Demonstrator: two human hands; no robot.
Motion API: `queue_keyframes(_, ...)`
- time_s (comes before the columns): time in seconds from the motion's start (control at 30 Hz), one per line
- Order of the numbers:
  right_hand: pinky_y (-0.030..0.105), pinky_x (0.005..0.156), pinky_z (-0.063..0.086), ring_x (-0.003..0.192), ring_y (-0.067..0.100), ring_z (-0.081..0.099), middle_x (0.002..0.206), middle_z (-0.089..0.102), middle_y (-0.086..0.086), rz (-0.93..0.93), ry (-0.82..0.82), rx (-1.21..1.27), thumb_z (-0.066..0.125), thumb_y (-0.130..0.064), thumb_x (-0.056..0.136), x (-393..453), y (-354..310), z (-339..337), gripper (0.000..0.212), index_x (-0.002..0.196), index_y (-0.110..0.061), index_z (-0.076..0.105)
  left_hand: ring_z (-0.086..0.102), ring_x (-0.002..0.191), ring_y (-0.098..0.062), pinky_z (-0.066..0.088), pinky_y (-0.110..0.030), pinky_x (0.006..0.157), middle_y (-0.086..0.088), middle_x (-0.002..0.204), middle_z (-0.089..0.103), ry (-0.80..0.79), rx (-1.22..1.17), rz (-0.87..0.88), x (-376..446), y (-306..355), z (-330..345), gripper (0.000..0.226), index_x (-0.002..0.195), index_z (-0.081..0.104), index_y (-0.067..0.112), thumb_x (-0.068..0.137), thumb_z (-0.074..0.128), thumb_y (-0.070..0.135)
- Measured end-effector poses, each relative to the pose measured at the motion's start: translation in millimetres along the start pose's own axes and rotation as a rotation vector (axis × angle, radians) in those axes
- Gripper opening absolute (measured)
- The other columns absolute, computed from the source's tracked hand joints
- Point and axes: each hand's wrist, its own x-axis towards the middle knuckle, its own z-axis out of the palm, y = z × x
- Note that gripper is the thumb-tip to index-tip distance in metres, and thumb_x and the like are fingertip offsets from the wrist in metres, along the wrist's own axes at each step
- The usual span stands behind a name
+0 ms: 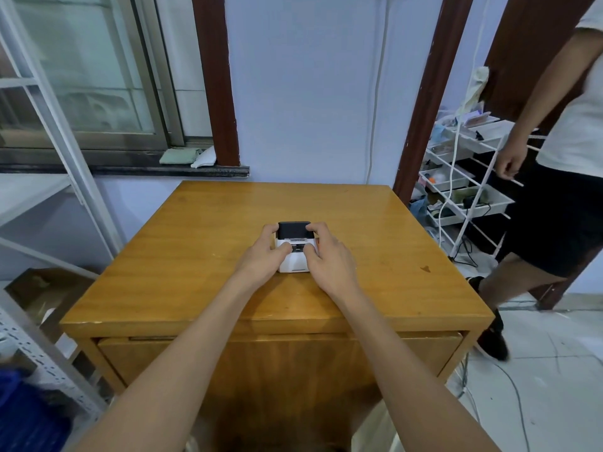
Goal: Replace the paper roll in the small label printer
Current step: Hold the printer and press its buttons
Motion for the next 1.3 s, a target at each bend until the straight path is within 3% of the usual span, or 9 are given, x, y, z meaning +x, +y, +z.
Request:
queue_keyframes(0.43,0.031,0.052,0.03,0.068,0.018,0.057,0.081,0.054,-0.009,0.016,0.013,-0.011,0.048,-0.029,0.103,1,2,3,0.035,0.137,-0.025,0.049,0.062,0.087,-0.024,0.052,-0.044,0.09,-0.005,0.089,0.063,0.0,0.045,0.001,-9,8,-3,0.062,0.158,0.032,0.034,0.099,0.051,0.035)
queue_keyframes(0.6,0.031,0.052,0.031,0.07,0.019,0.059,0.077,0.055,-0.01,0.036,0.008,0.013,0.048,-0.03,0.102,2,2,2,0.034,0.136,-0.027,0.049,0.065,0.081,-0.025,0.052,-0.042,0.075,-0.002,0.084,0.063,0.051,0.149,0.018,-20,6,3,0.064,0.16,0.026,0.04,0.1,0.044,0.048)
queue_keyframes(0.77,0.031,0.052,0.032,0.068,0.016,0.057,0.078,0.054,-0.011,0.042,0.004,0.039,0.049,-0.029,0.102,0,1,1,0.035,0.137,-0.027,0.049,0.067,0.078,-0.022,0.056,-0.039,0.074,0.0,0.084,0.068,0.161,0.262,0.04,-25,2,9,0.068,0.161,0.024,0.043,0.096,0.037,0.057)
queue_keyframes(0.87,0.031,0.055,0.034,0.072,0.015,0.058,0.093,0.061,-0.008,0.039,0.007,0.051,0.049,-0.03,0.102,-1,1,0,0.035,0.137,-0.028,0.049,0.066,0.083,-0.024,0.057,-0.04,0.079,0.001,0.087,0.068,0.162,0.272,0.049,-25,2,9,0.069,0.162,0.022,0.045,0.096,0.035,0.058)
queue_keyframes(0.93,0.032,0.061,0.041,0.083,0.016,0.062,0.11,0.067,-0.004,0.041,0.012,0.059,0.05,-0.03,0.102,-2,2,-1,0.036,0.138,-0.029,0.049,0.065,0.089,-0.023,0.055,-0.04,0.081,0.001,0.097,0.068,0.168,0.294,0.058,-25,2,10,0.066,0.163,0.02,0.044,0.1,0.036,0.056)
queue_keyframes(1.03,0.036,0.07,0.052,0.095,0.019,0.066,0.122,0.067,-0.003,0.052,0.015,0.06,0.05,-0.032,0.101,-3,0,-1,0.04,0.141,-0.029,0.047,0.057,0.098,-0.021,0.048,-0.037,0.08,0.001,0.129,0.055,0.178,0.321,0.062,-24,3,10,0.066,0.165,0.019,0.043,0.102,0.036,0.056)
queue_keyframes(1.13,0.04,0.075,0.056,0.098,0.021,0.067,0.123,0.069,-0.004,0.057,0.002,0.041,0.047,-0.033,0.099,-2,-3,-2,0.043,0.142,-0.031,0.044,0.054,0.1,-0.02,0.043,-0.035,0.08,0.005,0.147,0.046,0.184,0.314,0.072,-24,2,11,0.066,0.165,0.021,0.042,0.102,0.037,0.055)
queue_keyframes(1.3,0.041,0.074,0.057,0.092,0.021,0.068,0.113,0.071,-0.004,0.081,0.001,0.055,0.049,-0.033,0.098,-4,-4,-4,0.043,0.141,-0.032,0.044,0.054,0.135,-0.027,0.046,-0.039,0.097,0.013,0.167,0.037,0.186,0.299,0.094,-25,-1,11,0.066,0.165,0.022,0.043,0.102,0.038,0.055)
